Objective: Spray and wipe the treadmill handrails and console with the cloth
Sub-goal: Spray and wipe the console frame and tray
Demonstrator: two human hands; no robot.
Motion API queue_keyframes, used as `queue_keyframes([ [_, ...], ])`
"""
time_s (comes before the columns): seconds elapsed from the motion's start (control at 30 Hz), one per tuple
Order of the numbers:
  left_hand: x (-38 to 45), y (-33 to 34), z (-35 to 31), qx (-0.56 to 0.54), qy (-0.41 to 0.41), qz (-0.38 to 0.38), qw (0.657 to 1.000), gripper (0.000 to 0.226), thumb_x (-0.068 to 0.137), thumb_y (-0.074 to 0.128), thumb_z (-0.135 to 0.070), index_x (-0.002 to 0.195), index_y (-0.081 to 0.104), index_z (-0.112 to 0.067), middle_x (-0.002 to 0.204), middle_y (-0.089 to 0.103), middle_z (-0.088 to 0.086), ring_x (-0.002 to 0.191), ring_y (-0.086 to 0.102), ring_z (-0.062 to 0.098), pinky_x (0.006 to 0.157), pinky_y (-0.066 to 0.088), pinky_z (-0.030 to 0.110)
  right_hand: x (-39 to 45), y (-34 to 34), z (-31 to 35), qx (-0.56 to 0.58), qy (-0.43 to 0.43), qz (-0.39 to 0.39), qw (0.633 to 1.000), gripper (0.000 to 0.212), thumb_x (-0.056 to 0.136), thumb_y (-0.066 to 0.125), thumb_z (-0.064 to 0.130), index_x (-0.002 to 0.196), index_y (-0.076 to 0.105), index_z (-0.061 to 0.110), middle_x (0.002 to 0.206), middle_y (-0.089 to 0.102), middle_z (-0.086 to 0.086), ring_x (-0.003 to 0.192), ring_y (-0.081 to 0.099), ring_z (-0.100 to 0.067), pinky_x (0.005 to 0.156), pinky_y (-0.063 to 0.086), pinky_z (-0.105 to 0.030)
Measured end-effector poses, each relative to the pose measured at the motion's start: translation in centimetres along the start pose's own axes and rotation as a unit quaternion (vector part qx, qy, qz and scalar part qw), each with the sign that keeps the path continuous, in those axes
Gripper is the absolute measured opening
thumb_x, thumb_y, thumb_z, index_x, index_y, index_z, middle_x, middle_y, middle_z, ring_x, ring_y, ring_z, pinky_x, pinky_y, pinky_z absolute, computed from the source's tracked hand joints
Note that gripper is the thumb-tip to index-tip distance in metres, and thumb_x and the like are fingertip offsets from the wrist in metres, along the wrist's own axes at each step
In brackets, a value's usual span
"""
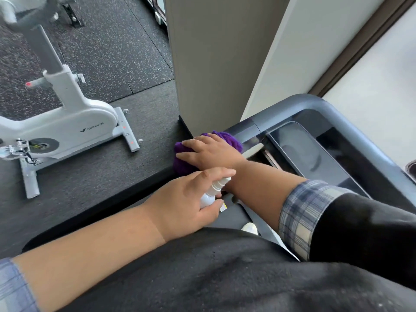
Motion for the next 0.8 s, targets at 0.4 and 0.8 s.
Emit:
queue_keyframes([
  [0.4, 3.8, 2.9, -1.7, 0.039, -0.017, 0.033, 0.999, 0.058, 0.085, 0.057, -0.044, 0.135, 0.031, -0.055, 0.095, 0.059, -0.026, 0.089, 0.057, -0.009, 0.081, 0.046, 0.014, -7.7, -1.4, -15.7, 0.051, 0.173, -0.046, 0.982, 0.071, 0.086, 0.071, 0.049, 0.150, 0.040, 0.038, 0.158, 0.032, 0.001, 0.146, 0.026, -0.028, 0.120, 0.018, -0.046],
  [0.8, 11.6, 8.6, -3.4, 0.081, -0.085, 0.023, 0.993, 0.066, 0.091, 0.063, -0.033, 0.132, 0.022, -0.063, 0.104, 0.059, -0.025, 0.097, 0.056, 0.005, 0.086, 0.046, 0.029, -23.5, -0.7, -33.7, 0.155, 0.470, -0.102, 0.863, 0.063, 0.080, 0.072, 0.048, 0.136, 0.050, 0.031, 0.135, 0.052, -0.005, 0.118, 0.050, -0.036, 0.094, 0.047, -0.046],
])
Point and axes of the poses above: each hand's wrist, its own x-axis towards the middle knuckle, its own y-axis out of the palm, z = x × y, the point moved 10 cm from there along x, towards the middle knuckle
